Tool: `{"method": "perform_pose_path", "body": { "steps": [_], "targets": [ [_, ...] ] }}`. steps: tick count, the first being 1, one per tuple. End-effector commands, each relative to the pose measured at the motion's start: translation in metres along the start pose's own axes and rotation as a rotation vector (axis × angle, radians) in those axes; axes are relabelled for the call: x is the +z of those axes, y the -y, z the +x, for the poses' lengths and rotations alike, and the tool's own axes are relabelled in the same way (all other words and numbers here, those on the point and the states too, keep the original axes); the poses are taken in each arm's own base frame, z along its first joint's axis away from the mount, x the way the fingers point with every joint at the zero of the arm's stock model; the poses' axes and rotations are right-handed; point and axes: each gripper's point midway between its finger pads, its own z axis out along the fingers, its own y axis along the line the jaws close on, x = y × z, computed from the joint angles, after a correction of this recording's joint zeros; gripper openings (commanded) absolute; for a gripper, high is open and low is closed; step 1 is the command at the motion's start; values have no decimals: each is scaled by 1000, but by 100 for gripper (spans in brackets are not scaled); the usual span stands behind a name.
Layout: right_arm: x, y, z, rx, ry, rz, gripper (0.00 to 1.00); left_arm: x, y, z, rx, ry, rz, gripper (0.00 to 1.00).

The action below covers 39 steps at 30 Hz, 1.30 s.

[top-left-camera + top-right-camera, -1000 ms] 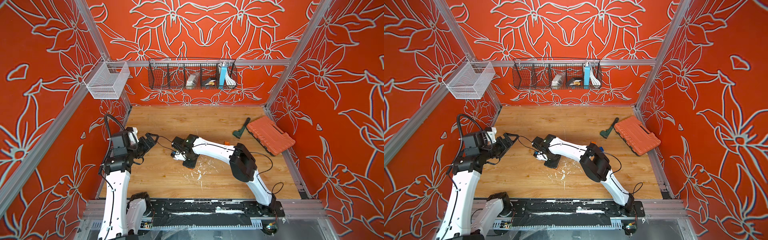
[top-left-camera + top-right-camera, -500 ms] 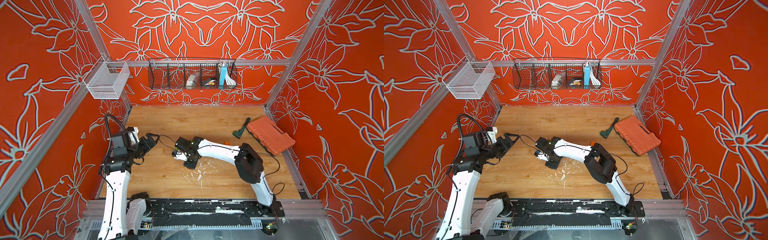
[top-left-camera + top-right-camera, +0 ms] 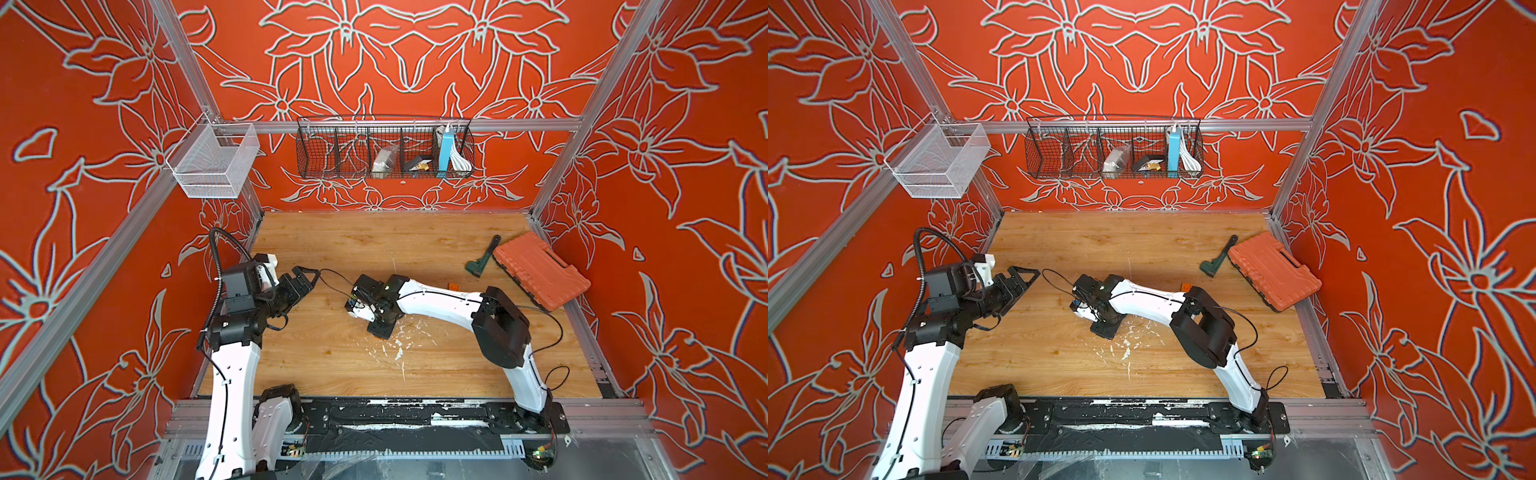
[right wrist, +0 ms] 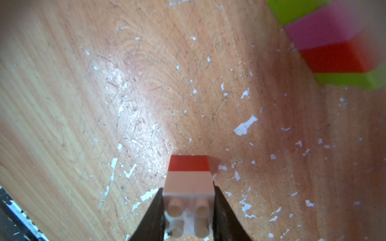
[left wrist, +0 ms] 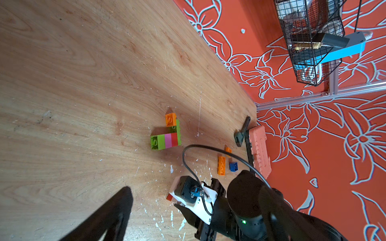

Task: Assemble the letter r with lego
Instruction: Assemble the lego brick with the lego brick, then place the lego brick at the center of the board.

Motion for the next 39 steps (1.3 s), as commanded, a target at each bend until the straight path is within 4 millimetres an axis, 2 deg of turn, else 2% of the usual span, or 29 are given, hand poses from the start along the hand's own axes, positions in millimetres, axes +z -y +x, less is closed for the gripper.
{"method": "perform_pose_path", "body": {
  "steps": [1,4,6,9,13,16,22,28,34,39],
  "targets": [
    [61,-15,62,112,-232,-42,0,-3,5,3,29,-6,10,95],
    [35,-3,46,188,-152,-7,0,0,2,9,46,-19,-15,96],
    [10,7,30,250,-67,4,0,4,-1,17,74,-35,-50,97],
    [-25,26,18,347,39,13,0,12,-3,33,121,-71,-94,98],
    [-62,60,19,491,145,43,0,26,-2,53,145,-109,-99,98],
    [-72,85,29,578,150,69,0,35,-1,66,176,-132,-108,99],
    [-69,117,36,658,106,108,0,53,2,90,247,-186,-115,99],
    [-56,131,36,689,17,166,1,69,-1,119,297,-251,-125,99],
    [-37,126,32,719,-36,133,6,74,-6,132,303,-280,-132,99],
    [-25,106,22,647,-64,108,10,74,-9,133,315,-284,-142,99]
  ]
}}
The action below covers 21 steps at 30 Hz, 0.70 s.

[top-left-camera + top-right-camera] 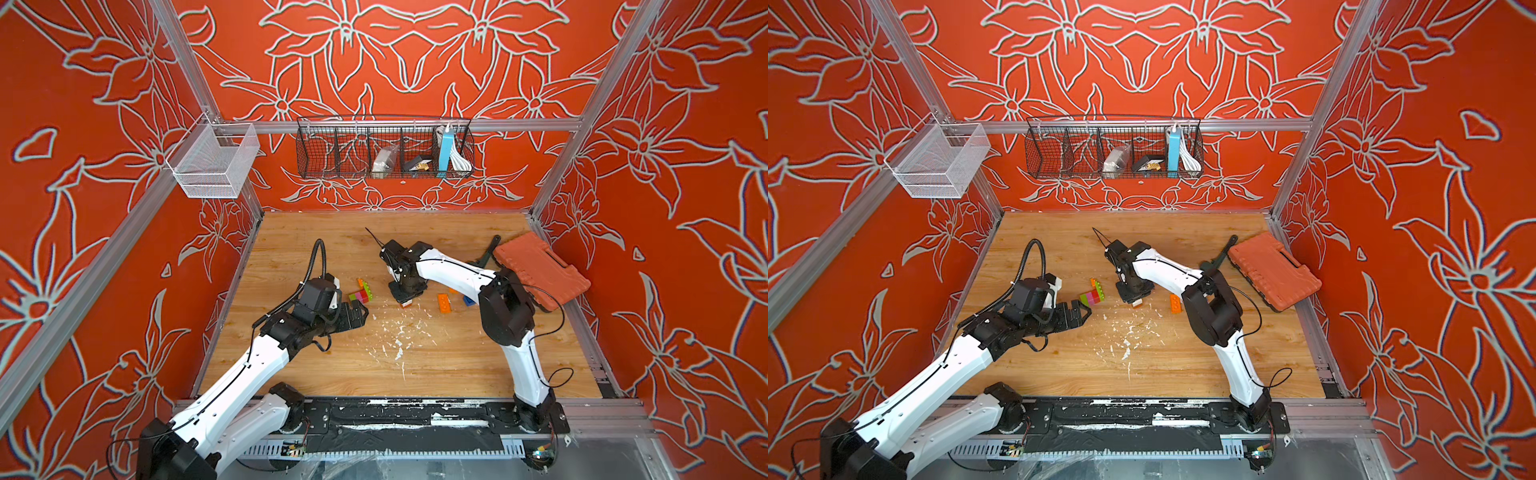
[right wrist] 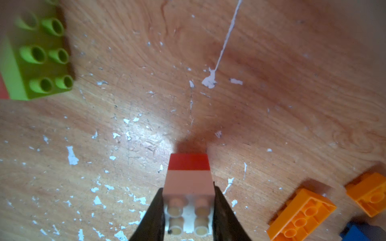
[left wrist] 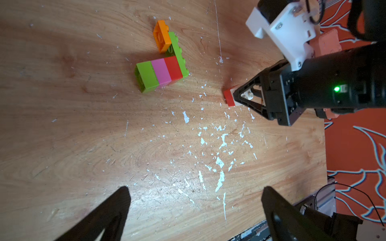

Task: Assemble the letter r with lego
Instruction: Place the lego brick at the center of the board.

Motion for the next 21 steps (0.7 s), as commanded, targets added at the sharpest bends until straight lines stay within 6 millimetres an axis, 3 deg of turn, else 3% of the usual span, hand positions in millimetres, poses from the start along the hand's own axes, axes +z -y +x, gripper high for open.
{"method": "perform_pose_path", "body": {
  "steps": [1,7,13,17,21],
  "targets": [
    [1,-21,8,-55,-36,-2,10,1,-1,-3,7,18,-9,99],
    [10,-37,11,-85,-55,-6,21,0,-4,-1,2,17,-16,99],
    [1,-42,6,-79,-33,-38,44,-3,-8,-1,17,22,-40,99],
    [-22,-42,0,-56,18,-92,62,-5,-6,-4,31,21,-50,99],
    [-60,-33,-2,-19,121,-165,66,-3,1,-8,60,13,-44,99]
  ]
}}
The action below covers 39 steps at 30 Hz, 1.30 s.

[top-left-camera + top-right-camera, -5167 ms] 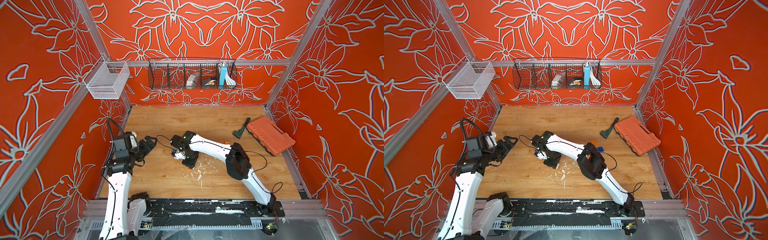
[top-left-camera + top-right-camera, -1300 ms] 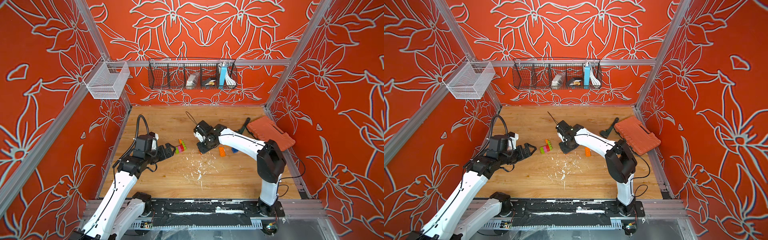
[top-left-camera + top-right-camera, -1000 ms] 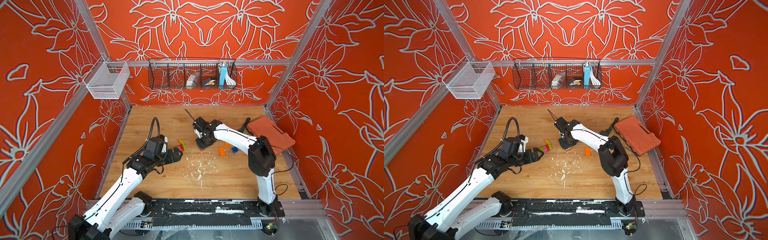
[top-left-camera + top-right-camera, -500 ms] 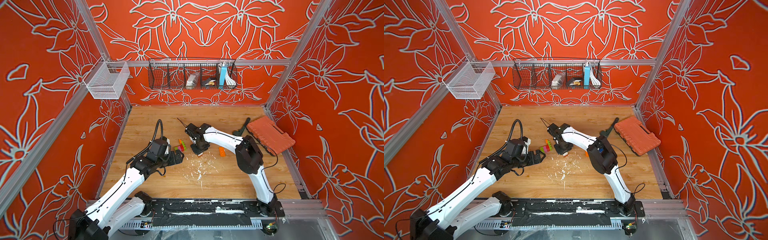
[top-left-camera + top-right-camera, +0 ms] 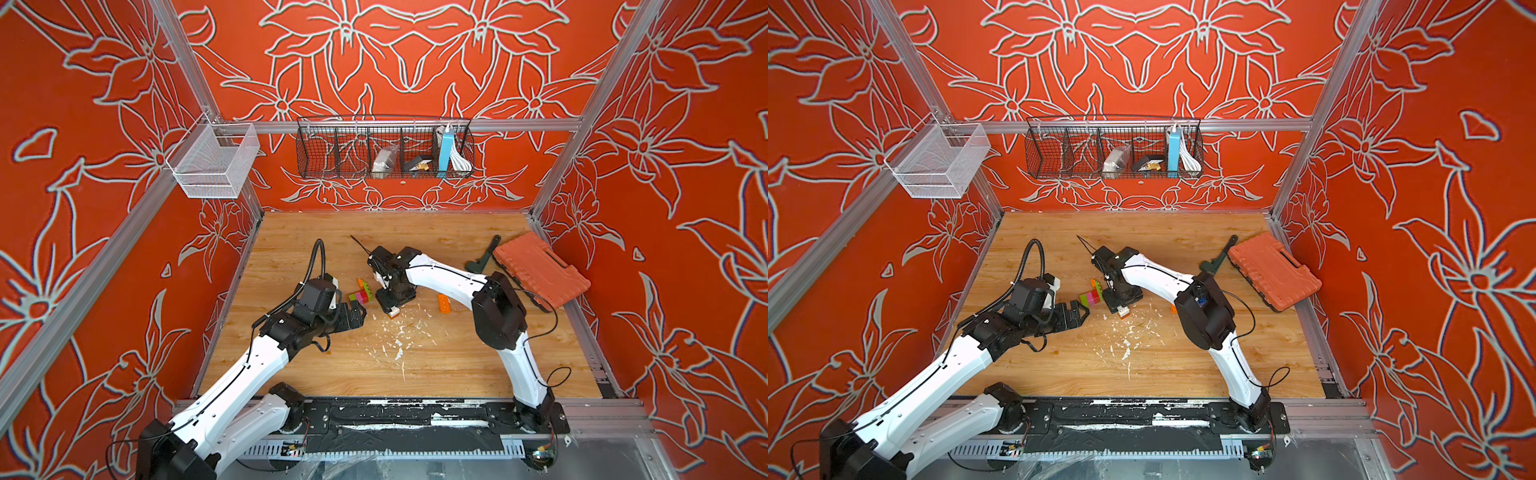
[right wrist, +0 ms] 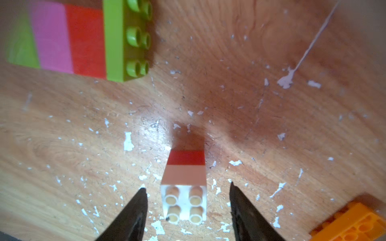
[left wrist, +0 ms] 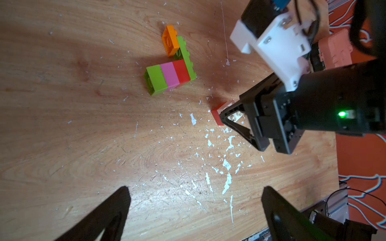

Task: Assemble the letter r with lego
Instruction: Place the lego brick at the center of the board, then pick up the lego brick from the center of the board.

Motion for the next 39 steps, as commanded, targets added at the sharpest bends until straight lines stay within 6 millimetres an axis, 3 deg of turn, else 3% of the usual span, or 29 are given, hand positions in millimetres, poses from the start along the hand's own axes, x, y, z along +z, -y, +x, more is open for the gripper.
{"method": "perform_pose_path", "body": {
  "steps": [1,5,9,13,17,22,25,33,39],
  "targets": [
    [-55,7,-3,40,137,-68,66,0,9,-7,49,0,-3,99],
    [-86,58,14,129,247,12,65,17,32,-12,124,-31,-3,97],
    [-98,114,44,228,266,101,64,42,65,-11,206,-72,10,93],
    [-99,161,74,354,242,132,63,71,103,-2,283,-132,29,93],
    [-84,199,98,443,168,160,63,96,142,10,345,-188,67,93],
    [-56,216,107,493,68,81,63,118,180,28,400,-259,129,92],
    [-41,222,112,480,-17,88,63,122,194,36,420,-289,149,92],
    [-19,238,115,454,-114,128,60,121,190,47,404,-310,152,92],
    [-7,240,110,448,-133,115,51,121,185,49,405,-315,143,92]
  ]
}}
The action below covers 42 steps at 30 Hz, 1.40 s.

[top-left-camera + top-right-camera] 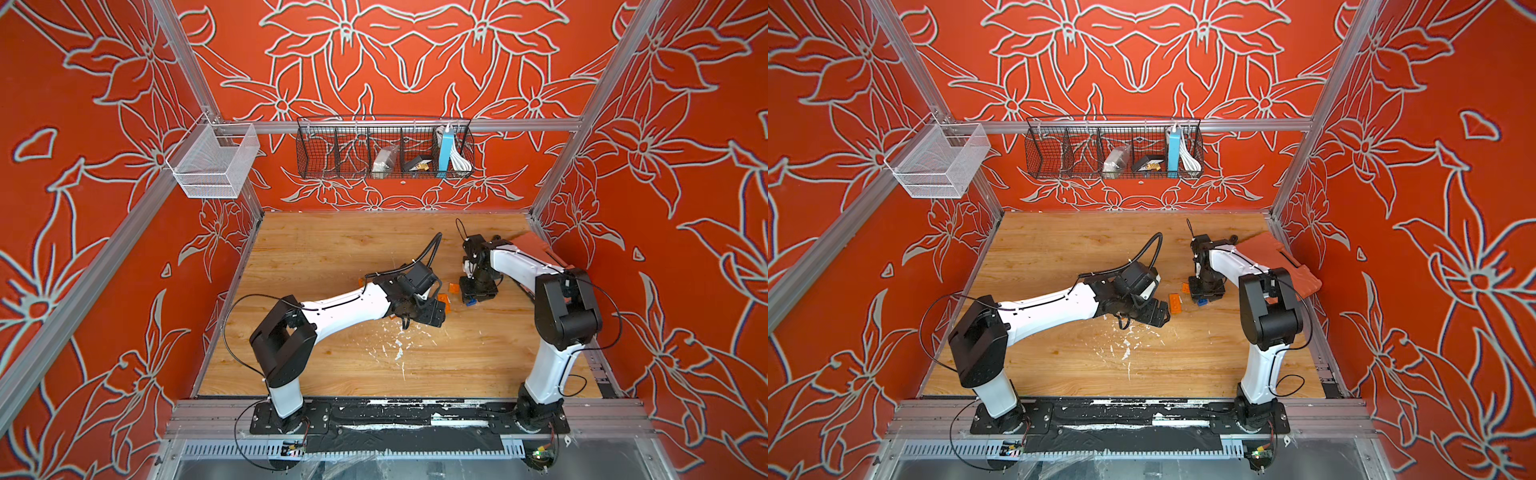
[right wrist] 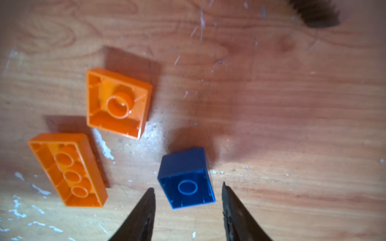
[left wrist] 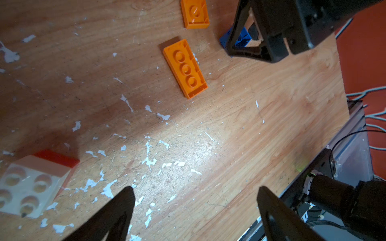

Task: Assemble the letter r with lego
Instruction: Pick up the lego brick from the center of the board, then place the lego brick at the center of the board.

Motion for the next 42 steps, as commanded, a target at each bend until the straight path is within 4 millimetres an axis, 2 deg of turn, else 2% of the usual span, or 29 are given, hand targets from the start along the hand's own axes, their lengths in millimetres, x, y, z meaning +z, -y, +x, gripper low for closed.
{"method": "perform_pose_path", "body": {
  "steps": [1,9,12,15,17,20,23,26,29,34,38,42],
  "targets": [
    [4,4,-3,-14,-24,14,51,-7,4,-2,2,11,14,92],
    [10,4,-7,-20,-36,16,49,-9,5,-2,6,10,14,92],
    [12,2,-8,-23,-37,10,44,-10,4,-1,5,11,9,92],
    [12,1,-7,-20,-34,2,34,-13,3,-1,5,15,4,92],
    [11,0,-6,-18,-29,-5,32,-16,2,-2,7,20,-2,92],
    [4,-1,-1,-10,-11,-2,28,-28,0,-2,0,45,-10,92],
    [-9,-9,9,-14,15,3,27,-48,-8,1,-22,103,-28,92],
    [-26,-31,29,-58,62,27,28,-74,-24,9,-56,168,-63,92],
    [-35,-61,56,-108,98,29,29,-98,-46,26,-114,221,-89,92],
    [-28,-122,97,-168,109,-41,30,-131,-92,64,-226,291,-149,93],
    [-20,-155,110,-214,119,-30,35,-145,-120,91,-324,314,-156,93],
    [-5,-178,113,-225,94,-57,39,-147,-131,108,-369,311,-155,93]
  ]
}}
